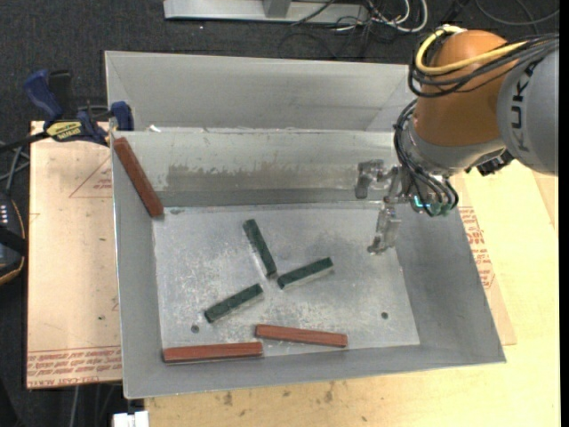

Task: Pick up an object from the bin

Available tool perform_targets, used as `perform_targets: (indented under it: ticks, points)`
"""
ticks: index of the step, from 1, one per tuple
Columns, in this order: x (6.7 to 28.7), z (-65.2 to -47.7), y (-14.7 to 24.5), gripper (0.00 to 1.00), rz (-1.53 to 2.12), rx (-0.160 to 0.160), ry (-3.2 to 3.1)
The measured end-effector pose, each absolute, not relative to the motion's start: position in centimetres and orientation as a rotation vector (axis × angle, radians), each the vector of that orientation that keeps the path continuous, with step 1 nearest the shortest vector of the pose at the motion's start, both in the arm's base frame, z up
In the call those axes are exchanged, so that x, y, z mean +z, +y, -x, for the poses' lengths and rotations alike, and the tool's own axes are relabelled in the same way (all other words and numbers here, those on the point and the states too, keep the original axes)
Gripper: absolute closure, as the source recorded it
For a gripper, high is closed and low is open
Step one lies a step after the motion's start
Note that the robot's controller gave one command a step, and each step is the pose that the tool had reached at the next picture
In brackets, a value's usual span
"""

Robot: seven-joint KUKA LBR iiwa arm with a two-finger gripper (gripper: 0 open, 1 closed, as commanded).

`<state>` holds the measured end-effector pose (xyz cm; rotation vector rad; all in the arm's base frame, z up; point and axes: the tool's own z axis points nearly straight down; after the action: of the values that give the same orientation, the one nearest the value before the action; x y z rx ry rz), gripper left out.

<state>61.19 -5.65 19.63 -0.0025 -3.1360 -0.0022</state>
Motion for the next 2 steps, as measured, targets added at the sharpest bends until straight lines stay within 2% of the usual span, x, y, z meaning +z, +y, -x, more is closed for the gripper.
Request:
perform_targets:
  ticks: [1,2]
  points:
    - [20.1,-61.3,-5.6,0.0,0.0,-0.001,-3.143]
    - [15.3,-60.4,-4.0,0.0,-0.134,0.0,-3.145]
